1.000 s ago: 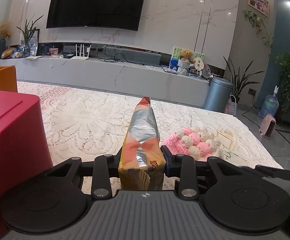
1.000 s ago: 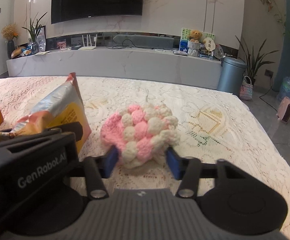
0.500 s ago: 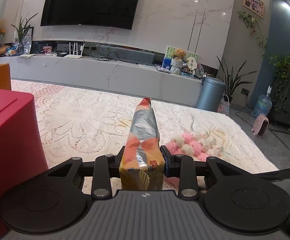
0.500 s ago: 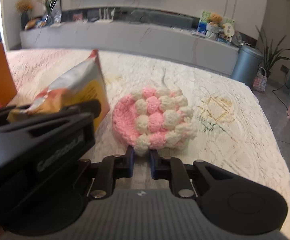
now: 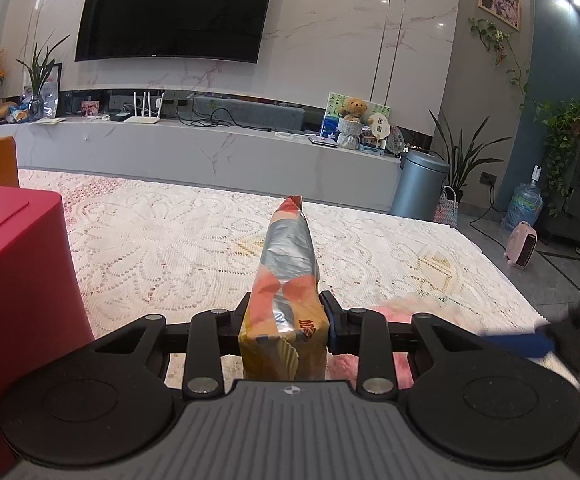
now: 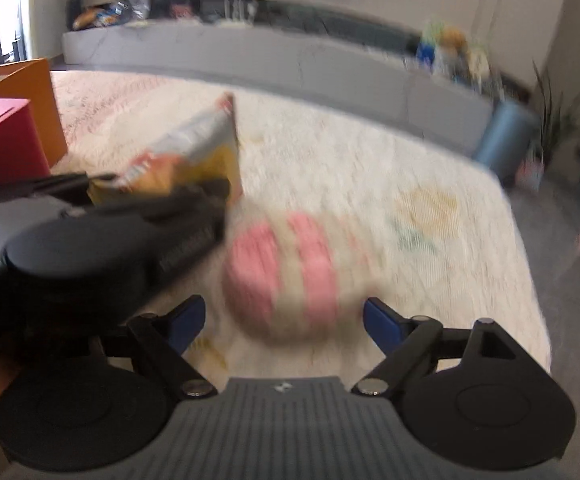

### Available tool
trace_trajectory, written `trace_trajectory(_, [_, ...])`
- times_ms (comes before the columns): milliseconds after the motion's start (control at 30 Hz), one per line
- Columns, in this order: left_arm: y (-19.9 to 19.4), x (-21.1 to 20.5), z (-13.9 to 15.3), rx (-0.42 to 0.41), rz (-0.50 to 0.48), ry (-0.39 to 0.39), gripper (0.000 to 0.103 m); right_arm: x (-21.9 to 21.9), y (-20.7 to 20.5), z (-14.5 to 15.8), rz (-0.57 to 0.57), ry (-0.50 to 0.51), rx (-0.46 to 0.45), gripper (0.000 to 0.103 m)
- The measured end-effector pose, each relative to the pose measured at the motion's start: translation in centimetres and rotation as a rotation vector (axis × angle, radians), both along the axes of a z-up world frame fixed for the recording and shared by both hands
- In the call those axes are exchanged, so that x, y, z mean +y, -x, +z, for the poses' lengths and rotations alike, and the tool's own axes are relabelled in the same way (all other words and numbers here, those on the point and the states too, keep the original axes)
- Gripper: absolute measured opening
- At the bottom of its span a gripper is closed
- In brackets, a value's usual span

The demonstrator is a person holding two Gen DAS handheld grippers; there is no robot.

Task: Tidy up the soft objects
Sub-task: 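Grasp the pink crocheted pouch with the right tool while the left tool holds the snack bag, then carry the snack bag and crocheted pouch with both tools over the shoebox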

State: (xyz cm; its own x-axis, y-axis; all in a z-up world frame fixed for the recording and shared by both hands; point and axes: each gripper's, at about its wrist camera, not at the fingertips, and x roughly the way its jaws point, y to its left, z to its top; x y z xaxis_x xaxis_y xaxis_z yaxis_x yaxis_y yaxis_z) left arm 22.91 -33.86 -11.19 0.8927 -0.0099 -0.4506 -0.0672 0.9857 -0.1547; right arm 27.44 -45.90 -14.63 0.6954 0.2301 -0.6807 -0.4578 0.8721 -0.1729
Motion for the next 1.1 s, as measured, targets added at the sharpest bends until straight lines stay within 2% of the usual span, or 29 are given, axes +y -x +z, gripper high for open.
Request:
trace_trajectory(100, [0.2,-0.2,-0.1,-0.009,-0.004,-0.015,0.037,0.7,-0.6,-0.7,-0.03,0.047,-0.08,0.097])
trace_trajectory(233, [0.4,-0.4,-0.1,-0.015,-0.01,-0.021,0.037,-0.1,-1.5,-1.3,-0.056,-0.015,-0.073,0.093])
trace_trajectory(267, [0.4,-0.3,-0.2,-0.016,-0.008,-0.019,0.037,-0.4,-1.5,-1.3,-0.05,-0.044,-0.08,0.08])
trace_trajectory(300, [0.4,-0.3,-0.2,-0.017,-0.004,-0.014,0.037,-0.4,-1.5,-1.3,-0.06,-0.053,-0.1,0.054])
trace_trajectory(333, [0.4,-0.2,-0.2,-0.019,0.002,-0.004,0.037,-0.6,-1.5,-1.2,-0.072,-0.051,-0.113,0.043])
trace_trajectory(400, [0.4,-0.1,-0.3,-0.025,0.018,-0.004,0.036,-0.9,-1.7,-0.9,-0.066,-0.063,-0.079,0.036])
trace_trajectory(533, [0.6,0.0,0.0,-0.04,0.03,0.002,0.033,-0.9,-1.8,-0.7,-0.069,-0.084,-0.058,0.031])
trace_trajectory(633, [1.2,-0.5,0.8,-0.082,0.015,-0.027,0.033,-1.3,-1.8,-0.3,-0.077,-0.113,-0.042,0.027])
trace_trajectory(833, [3.1,-1.5,3.5,-0.14,-0.029,-0.009,0.033,-3.8,-0.1,1.8,-0.187,-0.164,-0.109,0.024])
trace_trajectory(933, [4.6,-1.5,5.4,-0.153,-0.046,0.018,0.033,-4.7,0.8,3.6,-0.235,-0.174,-0.165,0.024])
trace_trajectory(1033, [5.6,-0.1,7.6,-0.153,-0.082,0.079,0.033,-4.7,2.1,6.0,-0.281,-0.187,-0.274,0.025])
trace_trajectory(1100, [6.7,1.5,9.5,-0.153,-0.087,0.103,0.033,-4.2,3.1,8.0,-0.316,-0.221,-0.384,0.025])
